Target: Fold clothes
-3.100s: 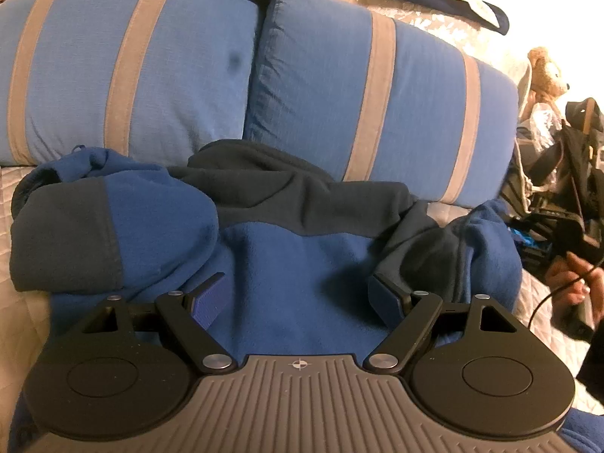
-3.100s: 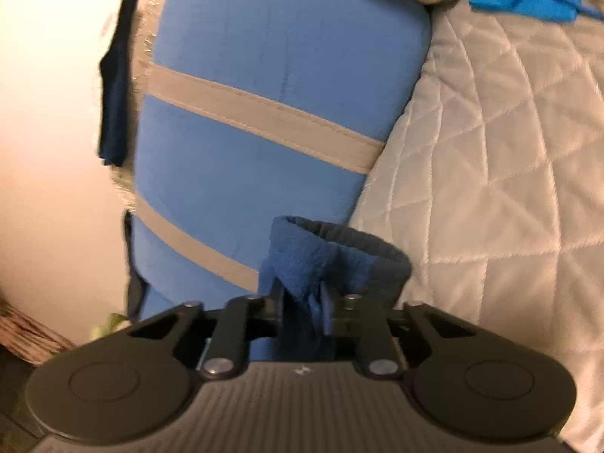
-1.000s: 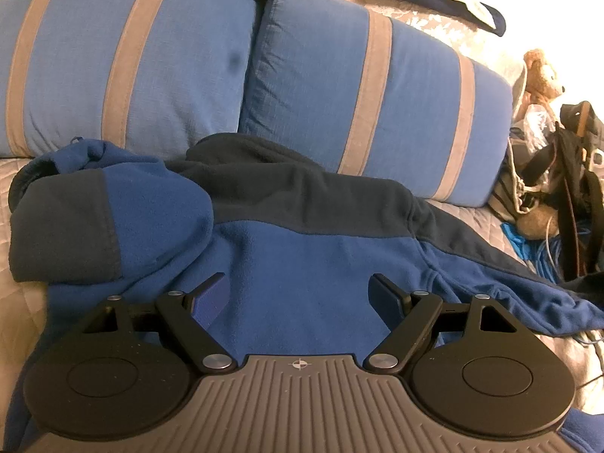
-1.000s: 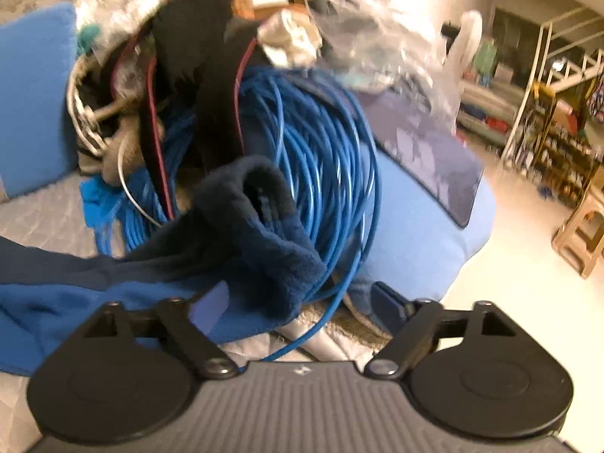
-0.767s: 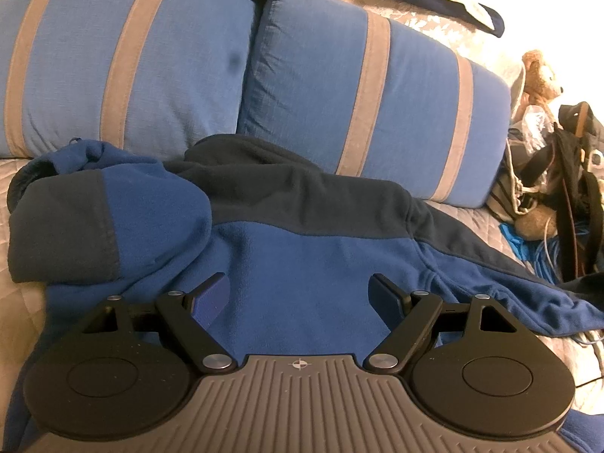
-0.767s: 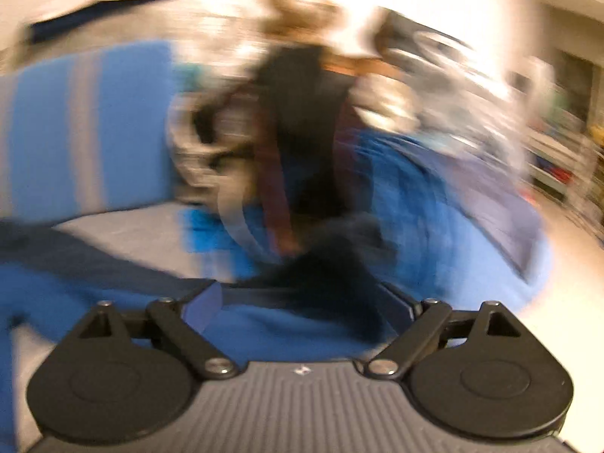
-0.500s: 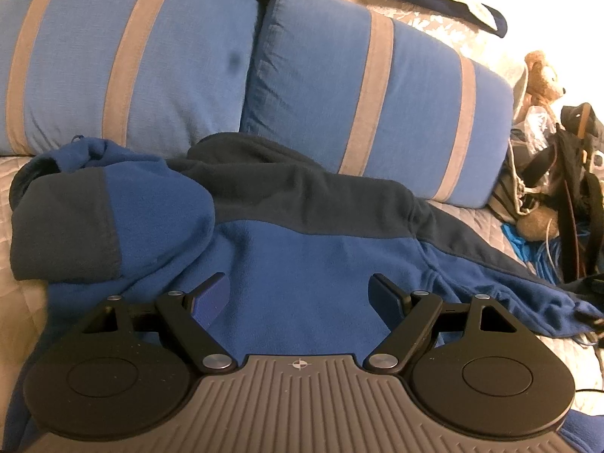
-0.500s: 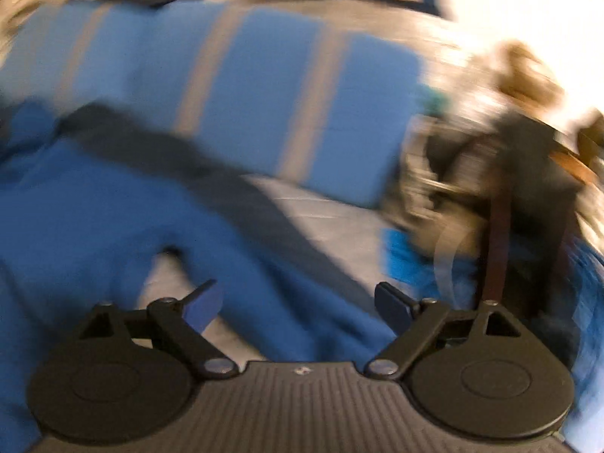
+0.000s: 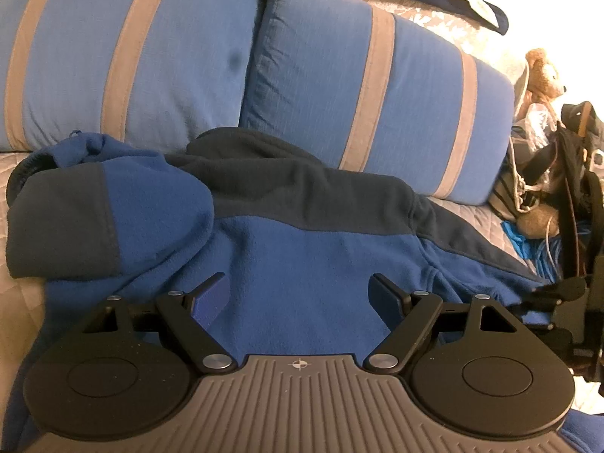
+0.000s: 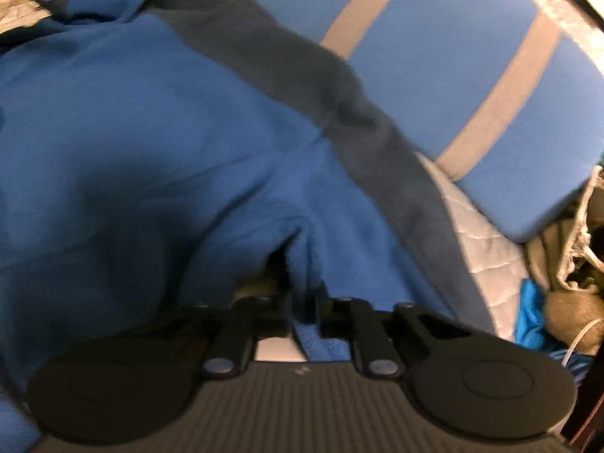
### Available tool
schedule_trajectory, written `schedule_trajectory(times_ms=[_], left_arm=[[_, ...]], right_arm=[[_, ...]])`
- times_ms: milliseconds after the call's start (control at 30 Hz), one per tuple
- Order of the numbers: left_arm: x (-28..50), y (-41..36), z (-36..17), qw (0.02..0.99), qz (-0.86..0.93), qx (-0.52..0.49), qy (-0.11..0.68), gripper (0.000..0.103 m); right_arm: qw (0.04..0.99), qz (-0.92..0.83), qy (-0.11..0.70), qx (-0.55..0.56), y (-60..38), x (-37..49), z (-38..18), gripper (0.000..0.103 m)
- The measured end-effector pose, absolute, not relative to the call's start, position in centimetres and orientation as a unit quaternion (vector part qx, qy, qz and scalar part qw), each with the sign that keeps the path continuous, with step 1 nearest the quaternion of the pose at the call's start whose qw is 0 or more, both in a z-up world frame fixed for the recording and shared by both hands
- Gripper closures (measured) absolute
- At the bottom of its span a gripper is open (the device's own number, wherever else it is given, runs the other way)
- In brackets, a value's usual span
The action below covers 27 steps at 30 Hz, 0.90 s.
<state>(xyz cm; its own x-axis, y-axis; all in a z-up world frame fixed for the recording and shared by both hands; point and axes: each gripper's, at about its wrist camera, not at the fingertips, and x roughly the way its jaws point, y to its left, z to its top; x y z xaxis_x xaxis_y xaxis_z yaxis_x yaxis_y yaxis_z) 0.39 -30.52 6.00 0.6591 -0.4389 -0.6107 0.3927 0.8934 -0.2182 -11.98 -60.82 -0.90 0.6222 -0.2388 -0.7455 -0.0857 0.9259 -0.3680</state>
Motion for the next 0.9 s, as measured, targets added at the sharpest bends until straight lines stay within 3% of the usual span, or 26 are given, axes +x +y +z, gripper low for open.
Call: schedule_trajectory(times_ms=[200, 233, 267, 300, 367, 433, 633, 900], left_arm=[[0.3, -30.5, 6.1, 0.91, -0.233, -0.033, 0.341, 0.022], [0.3, -30.5, 6.1, 0.911, -0.233, -0.034, 0.339, 0.022], [0.2, -30.5, 6.1, 0.912, -0.232, -0.034, 0.337, 0.022], [0.1, -30.4, 6.2, 0.913, -0.231, -0.035, 0.334, 0.022], [0.0, -30.3, 6.4, 0.917, -0.227, -0.037, 0.325, 0.022], [-0.3, -30.2, 6.8, 0.923, -0.221, -0.036, 0.312, 0.022], [-0.4, -29.2, 8.7, 0.938, -0.2, -0.033, 0.28, 0.022], [1.2, -25.8, 12.7, 0.949, -0.164, -0.022, 0.268, 0.022]], right_arm=[[0.874, -0.02, 0.446, -0.19, -59.6, -13.1, -0.4, 0.095], [0.871, -0.017, 0.451, -0.194, -59.6, -13.1, -0.2, 0.087], [0.87, -0.015, 0.453, -0.196, -59.4, -13.2, 0.0, 0.061], [0.868, -0.015, 0.454, -0.2, -59.3, -13.3, 0.4, 0.054], [0.869, -0.029, 0.446, -0.211, -59.2, -13.4, 1.4, 0.024], [0.876, -0.048, 0.426, -0.223, -59.0, -13.7, 2.9, 0.016], [0.911, -0.08, 0.353, -0.195, -57.8, -13.1, 9.1, 0.003], [0.951, -0.075, 0.275, -0.12, -53.5, -10.0, 15.5, 0.0]])
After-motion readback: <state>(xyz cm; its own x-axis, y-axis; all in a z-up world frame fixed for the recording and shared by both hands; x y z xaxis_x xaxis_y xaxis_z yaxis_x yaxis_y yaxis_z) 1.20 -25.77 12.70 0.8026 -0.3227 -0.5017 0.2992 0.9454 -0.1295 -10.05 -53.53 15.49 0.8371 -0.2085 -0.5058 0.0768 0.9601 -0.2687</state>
